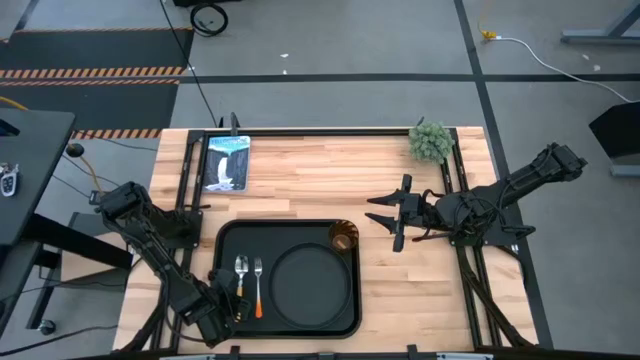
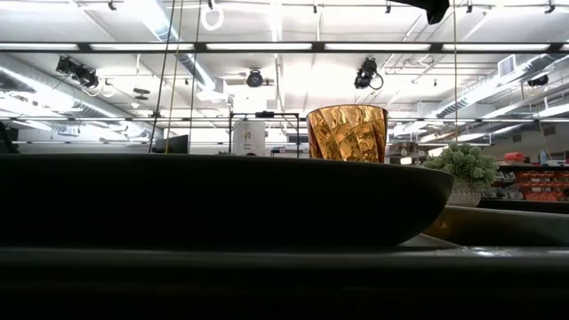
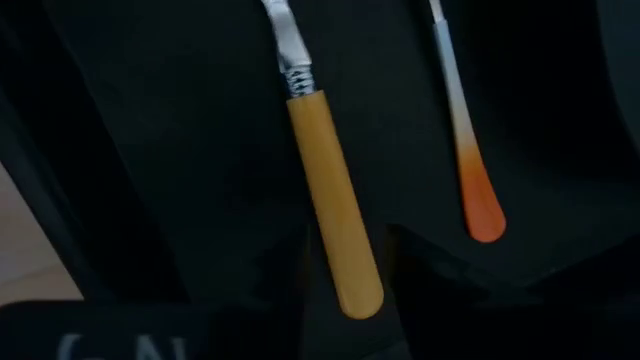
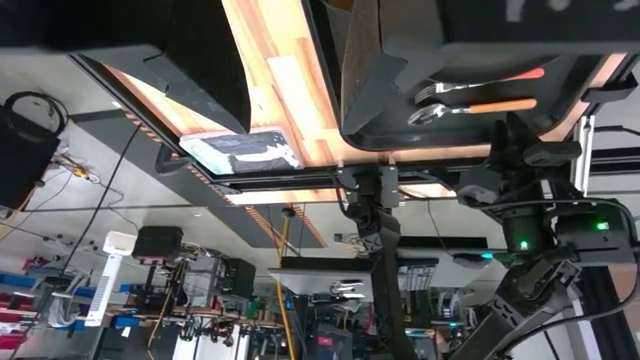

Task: Pick and place plate/cup/fork/spoon on tray
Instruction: Return to Home Position

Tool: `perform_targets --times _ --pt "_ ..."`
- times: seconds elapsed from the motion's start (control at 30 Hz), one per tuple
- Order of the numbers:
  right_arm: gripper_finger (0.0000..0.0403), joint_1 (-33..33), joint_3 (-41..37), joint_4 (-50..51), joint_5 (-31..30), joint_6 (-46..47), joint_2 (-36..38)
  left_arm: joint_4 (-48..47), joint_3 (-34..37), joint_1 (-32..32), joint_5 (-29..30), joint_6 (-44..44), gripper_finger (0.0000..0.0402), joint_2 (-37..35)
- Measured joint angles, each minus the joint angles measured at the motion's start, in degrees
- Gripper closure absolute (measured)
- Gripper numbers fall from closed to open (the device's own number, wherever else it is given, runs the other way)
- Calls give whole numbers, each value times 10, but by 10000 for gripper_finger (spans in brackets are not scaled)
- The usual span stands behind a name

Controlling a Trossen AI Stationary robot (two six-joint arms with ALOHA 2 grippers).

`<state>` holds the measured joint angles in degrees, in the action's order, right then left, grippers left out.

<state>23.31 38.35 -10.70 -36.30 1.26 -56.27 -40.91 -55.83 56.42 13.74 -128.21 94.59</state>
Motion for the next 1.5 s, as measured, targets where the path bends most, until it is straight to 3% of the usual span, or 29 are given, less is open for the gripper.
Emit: perform_targets --times 0.3,0.4,0.53,0.73,0.97,1.27,1.4,1.5 --pt "238 0 0 -3 0 -9 0 4 0 -8 28 63 256 0" --pt "238 0 0 -5 0 -10 0 -1 -10 -26 30 126 258 -3" --pt "239 9 0 61 9 -12 30 -22 -55 -53 48 261 259 -4" --pt "249 25 0 132 14 4 139 -46 -148 -82 72 527 260 -4" --pt "258 29 -23 163 16 -10 212 -58 -249 -111 239 804 260 -5" --pt "261 25 -155 91 24 52 305 -152 -367 -187 299 1016 289 -11" --pt "262 12 -242 -8 50 98 342 -108 -363 -215 325 1126 311 -28" --pt "263 2 -289 -40 64 137 361 -24 -332 -241 286 1198 329 -37"
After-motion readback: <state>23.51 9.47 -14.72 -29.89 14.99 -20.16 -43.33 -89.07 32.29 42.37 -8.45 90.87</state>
